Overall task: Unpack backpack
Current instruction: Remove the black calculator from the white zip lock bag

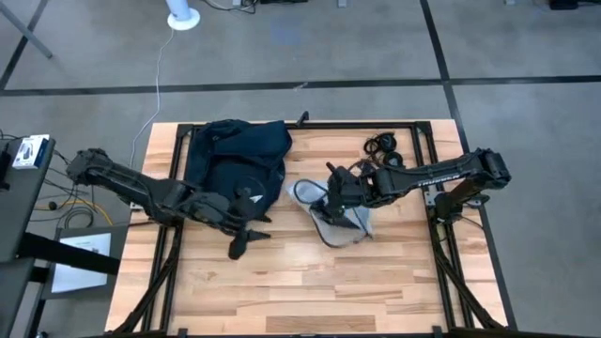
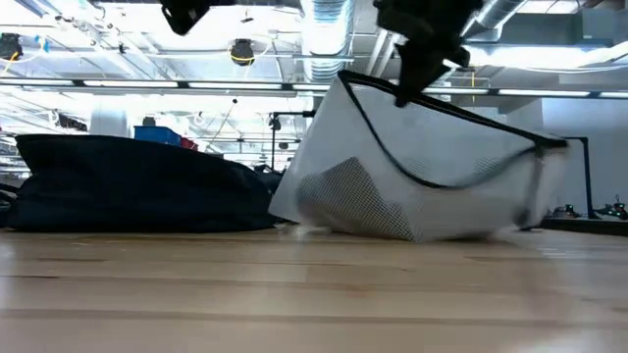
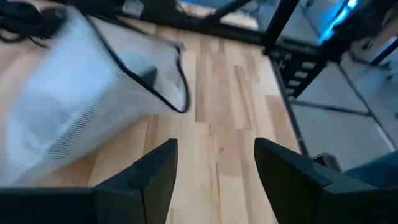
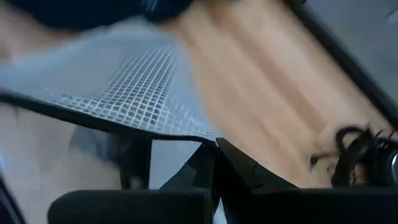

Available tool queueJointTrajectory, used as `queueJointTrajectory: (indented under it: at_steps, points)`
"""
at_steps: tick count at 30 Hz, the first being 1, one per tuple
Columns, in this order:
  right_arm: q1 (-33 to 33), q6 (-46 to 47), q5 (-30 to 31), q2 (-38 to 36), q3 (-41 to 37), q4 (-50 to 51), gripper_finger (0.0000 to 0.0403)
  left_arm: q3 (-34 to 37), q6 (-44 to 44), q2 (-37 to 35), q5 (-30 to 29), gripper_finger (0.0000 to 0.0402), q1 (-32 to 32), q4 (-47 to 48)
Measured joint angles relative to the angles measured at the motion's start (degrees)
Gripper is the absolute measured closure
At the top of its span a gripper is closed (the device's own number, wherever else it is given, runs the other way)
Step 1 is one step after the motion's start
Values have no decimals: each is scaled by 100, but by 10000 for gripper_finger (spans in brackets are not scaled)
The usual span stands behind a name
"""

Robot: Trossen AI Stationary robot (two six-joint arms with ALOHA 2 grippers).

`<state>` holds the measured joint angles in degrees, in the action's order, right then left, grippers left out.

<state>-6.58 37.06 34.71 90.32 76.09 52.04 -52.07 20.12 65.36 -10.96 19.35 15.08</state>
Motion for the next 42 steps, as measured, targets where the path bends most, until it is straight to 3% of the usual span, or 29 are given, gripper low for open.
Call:
queueJointTrajectory:
  at_steps: [3,8,12,16,20,27,39,42]
  points:
    - [166,-75,276,0,-2,-533,403,0,-176,438,-2,201,0,-371]
    - [321,-626,7,0,-4,-1293,403,0,-589,1035,-2,201,-2,-1199]
    - [315,-762,-307,0,-4,-1297,403,0,-660,1263,-228,201,-33,-790]
    - [168,-763,-369,0,-4,-1113,403,0,-479,1268,-964,201,-56,-123]
    - [19,-751,-602,0,-4,-1087,403,4,-559,1223,-1336,201,-72,-319]
    - [-249,-649,-802,0,-4,-1535,403,-2,-905,1254,-987,201,-165,-2259]
    - [-258,-656,-769,0,-4,-1664,403,-178,-617,1902,-294,201,-647,-2358]
    - [-258,-669,-764,0,-4,-1660,403,-197,-630,2046,-363,201,-761,-2337]
